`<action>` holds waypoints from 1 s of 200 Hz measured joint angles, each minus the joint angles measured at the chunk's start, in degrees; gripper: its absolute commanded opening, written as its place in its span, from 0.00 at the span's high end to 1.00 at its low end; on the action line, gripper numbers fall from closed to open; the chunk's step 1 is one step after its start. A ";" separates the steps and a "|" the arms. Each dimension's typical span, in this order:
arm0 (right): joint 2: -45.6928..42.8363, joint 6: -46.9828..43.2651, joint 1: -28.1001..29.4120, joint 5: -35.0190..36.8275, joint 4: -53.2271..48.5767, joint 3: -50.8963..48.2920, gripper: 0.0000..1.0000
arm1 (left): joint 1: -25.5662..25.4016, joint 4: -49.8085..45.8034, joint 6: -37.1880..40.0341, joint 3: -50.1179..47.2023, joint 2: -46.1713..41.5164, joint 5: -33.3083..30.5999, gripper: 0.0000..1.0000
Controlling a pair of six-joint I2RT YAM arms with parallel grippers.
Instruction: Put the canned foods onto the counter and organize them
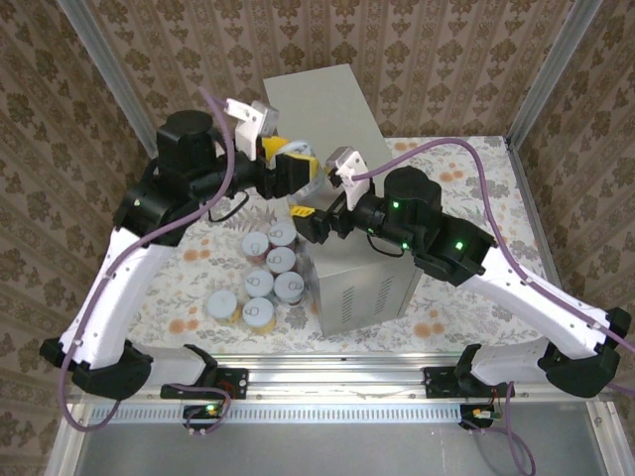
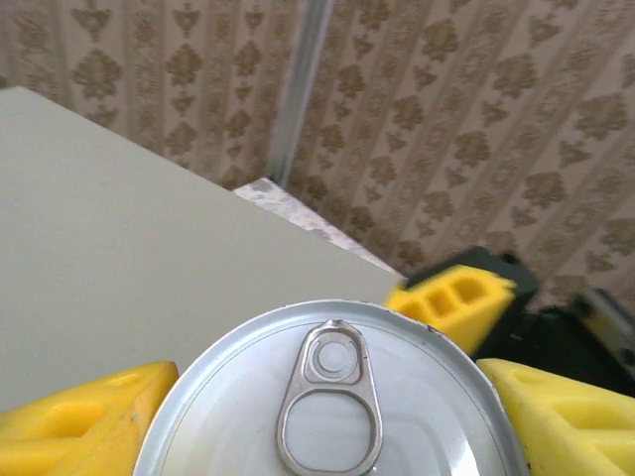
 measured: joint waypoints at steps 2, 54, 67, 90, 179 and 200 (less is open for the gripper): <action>-0.28 -0.04 0.00 0.17 -0.22 -0.02 0.00 | 0.02 -0.13 0.22 0.37 0.31 -0.37 0.56; -9.20 -0.81 0.07 5.03 -5.51 -2.27 0.00 | 0.48 -4.55 7.43 13.60 11.82 -11.61 0.55; -11.28 -1.07 0.07 6.73 -6.97 -2.97 0.00 | 0.48 -5.60 8.96 16.72 15.06 -13.46 0.55; -14.88 -1.49 0.07 9.81 -8.83 -5.05 0.00 | 0.48 -6.36 10.93 18.64 19.15 -15.56 0.55; -22.10 -1.66 0.07 17.53 -12.76 -9.03 0.00 | -0.42 -9.62 15.43 19.69 23.34 -20.90 0.44; -22.10 -1.64 0.07 17.88 -12.98 -9.38 0.00 | -0.42 -9.62 15.43 19.67 23.34 -20.87 0.35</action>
